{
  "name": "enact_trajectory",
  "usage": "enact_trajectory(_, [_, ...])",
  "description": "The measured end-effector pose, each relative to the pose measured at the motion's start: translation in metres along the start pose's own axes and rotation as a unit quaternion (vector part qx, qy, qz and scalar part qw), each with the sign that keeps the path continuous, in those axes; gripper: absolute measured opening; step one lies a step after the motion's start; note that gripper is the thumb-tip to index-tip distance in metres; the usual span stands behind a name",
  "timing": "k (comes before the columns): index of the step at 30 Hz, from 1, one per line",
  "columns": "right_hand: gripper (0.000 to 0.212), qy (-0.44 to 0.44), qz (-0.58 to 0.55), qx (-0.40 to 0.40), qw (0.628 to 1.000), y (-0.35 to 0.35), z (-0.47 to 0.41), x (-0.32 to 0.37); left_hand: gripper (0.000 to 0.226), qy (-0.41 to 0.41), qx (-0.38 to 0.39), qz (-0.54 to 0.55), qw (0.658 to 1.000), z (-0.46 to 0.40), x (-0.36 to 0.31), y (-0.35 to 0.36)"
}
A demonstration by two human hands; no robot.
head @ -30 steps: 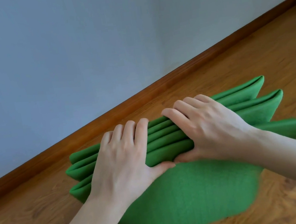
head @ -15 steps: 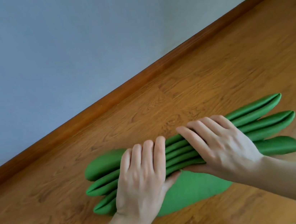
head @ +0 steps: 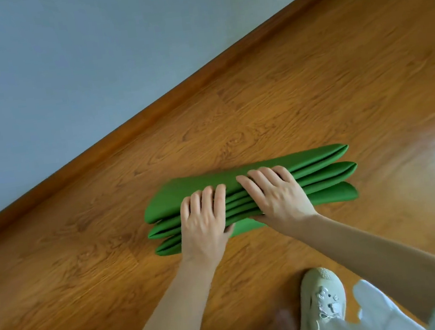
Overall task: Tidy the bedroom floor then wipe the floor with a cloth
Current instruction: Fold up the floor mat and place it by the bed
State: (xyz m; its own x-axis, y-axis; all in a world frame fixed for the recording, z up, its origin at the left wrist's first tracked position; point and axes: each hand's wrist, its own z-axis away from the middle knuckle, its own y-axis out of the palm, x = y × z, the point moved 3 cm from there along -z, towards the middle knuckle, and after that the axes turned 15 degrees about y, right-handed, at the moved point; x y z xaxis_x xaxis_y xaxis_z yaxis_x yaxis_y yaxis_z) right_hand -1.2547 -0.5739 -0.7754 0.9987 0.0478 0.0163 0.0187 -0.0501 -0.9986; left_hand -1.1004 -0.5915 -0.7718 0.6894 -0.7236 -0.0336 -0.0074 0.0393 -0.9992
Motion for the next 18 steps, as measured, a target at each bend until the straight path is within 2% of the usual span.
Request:
enact_trajectory(6, [0.062,0.021,-0.021,0.042,0.999,-0.001,0.062,0.007,0.086,0.004,0.085,0.034,0.996,0.04,-0.039,-0.003])
enact_trajectory(10, [0.048,0.038,-0.031,0.038,0.998,-0.012,0.082,0.018,0.091,0.056,0.126,0.013,0.99,0.054,-0.046,-0.012])
enact_trajectory(14, [0.044,0.035,-0.02,0.071,0.997,-0.037,0.087,0.007,0.085,0.081,0.133,0.018,0.988,0.048,-0.056,-0.042])
enact_trajectory(18, [0.053,0.069,-0.032,0.106,0.991,-0.093,0.112,-0.021,0.076,0.136,0.12,0.051,0.982,0.036,-0.089,-0.1])
